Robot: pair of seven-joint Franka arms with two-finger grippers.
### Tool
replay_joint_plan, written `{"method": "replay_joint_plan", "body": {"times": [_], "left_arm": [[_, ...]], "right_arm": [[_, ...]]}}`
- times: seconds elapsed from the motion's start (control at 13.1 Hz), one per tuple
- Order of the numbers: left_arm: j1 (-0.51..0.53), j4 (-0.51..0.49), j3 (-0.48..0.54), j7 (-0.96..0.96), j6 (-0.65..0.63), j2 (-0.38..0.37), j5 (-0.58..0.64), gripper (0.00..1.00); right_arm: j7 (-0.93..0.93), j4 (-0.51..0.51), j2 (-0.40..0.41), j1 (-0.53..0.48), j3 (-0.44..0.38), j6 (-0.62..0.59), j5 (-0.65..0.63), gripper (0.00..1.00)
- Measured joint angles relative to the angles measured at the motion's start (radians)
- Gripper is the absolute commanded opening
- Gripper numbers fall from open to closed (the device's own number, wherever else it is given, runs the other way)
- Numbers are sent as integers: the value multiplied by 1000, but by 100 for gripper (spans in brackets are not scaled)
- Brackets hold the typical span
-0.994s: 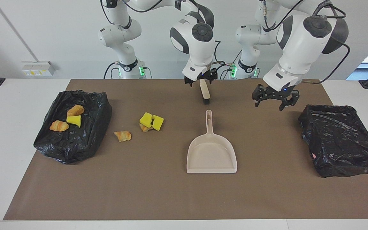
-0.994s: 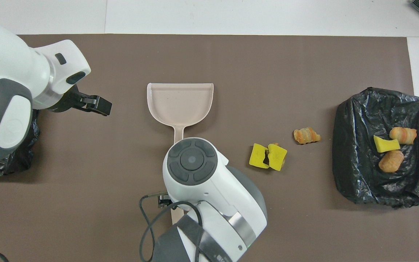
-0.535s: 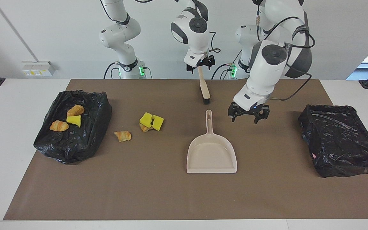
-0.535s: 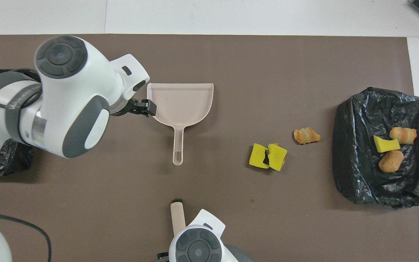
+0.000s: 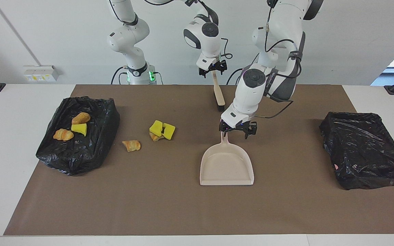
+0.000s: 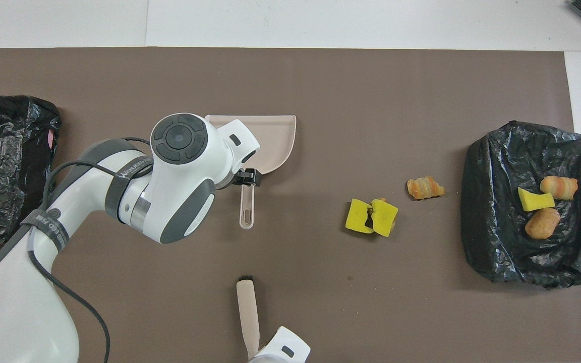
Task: Sweep and dump trash in bin
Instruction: 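Lift the dustpan with the left gripper while the right gripper grasps the brush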
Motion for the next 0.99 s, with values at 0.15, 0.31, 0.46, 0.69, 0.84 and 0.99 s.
{"method": "replay_joint_plan", "body": {"times": [0.15,0.31,0.46,0.69,0.84,0.99], "left_arm": [[-1,-24,-3,-5,51,0,0,100],[-1,-31,-9,-7,62,2,0,100],[-1,-35,-15,-8,71,8,0,100],[-3,-39,-26,-10,83,21,0,89],[-3,-39,-26,-10,87,23,23,70],[-3,-39,-31,-10,88,26,43,30]], "right_arm": [[39,-13,20,34,0,46,0,100],[48,-23,31,46,0,57,0,100],[49,-31,31,56,0,58,1,80],[50,-35,31,62,0,59,1,66],[50,-35,31,64,-1,63,1,34],[50,-35,31,65,-1,65,1,2]]}}
